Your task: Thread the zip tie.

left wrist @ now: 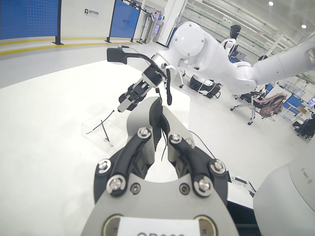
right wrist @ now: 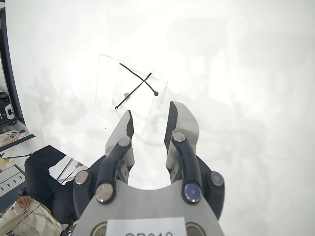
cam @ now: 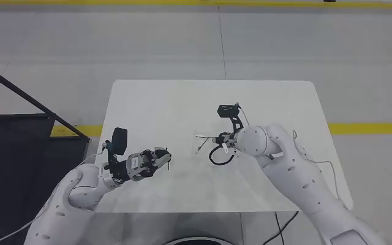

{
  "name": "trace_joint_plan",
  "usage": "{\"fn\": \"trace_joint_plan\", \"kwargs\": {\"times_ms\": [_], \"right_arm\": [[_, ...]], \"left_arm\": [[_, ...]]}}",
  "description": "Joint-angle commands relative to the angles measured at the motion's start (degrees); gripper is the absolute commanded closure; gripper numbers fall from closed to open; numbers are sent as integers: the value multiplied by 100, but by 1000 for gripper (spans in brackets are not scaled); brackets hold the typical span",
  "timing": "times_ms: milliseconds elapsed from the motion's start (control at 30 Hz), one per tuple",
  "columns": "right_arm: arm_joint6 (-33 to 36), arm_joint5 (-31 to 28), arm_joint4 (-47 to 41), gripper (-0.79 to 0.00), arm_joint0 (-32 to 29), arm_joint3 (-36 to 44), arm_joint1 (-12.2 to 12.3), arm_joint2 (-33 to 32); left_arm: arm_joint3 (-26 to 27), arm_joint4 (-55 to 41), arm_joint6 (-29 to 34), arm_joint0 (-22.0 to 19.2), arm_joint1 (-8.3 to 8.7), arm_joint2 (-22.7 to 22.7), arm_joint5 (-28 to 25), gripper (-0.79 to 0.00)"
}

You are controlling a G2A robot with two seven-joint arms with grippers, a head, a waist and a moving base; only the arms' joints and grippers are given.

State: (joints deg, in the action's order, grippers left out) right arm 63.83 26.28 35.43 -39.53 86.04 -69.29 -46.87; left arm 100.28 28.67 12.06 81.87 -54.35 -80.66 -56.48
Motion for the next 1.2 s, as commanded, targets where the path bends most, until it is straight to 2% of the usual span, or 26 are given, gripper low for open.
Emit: {"fn": "trace_joint_plan", "kwargs": {"times_ms": [0, 367, 900, 1167], "right_arm": [[-19, 22, -23, -314, 46, -102, -28, 31], [-253, -17, -220, -280, 237, -605, -190, 146], [-284, -68, -221, -212, 311, -785, -301, 153], [-293, -110, -217, -212, 323, -872, -347, 146]], "left_arm": [[0, 0, 0, 0, 0, 0, 0, 0], [0, 0, 0, 0, 0, 0, 0, 0], [0, 0, 0, 0, 0, 0, 0, 0], [0, 0, 0, 0, 0, 0, 0, 0]]}}
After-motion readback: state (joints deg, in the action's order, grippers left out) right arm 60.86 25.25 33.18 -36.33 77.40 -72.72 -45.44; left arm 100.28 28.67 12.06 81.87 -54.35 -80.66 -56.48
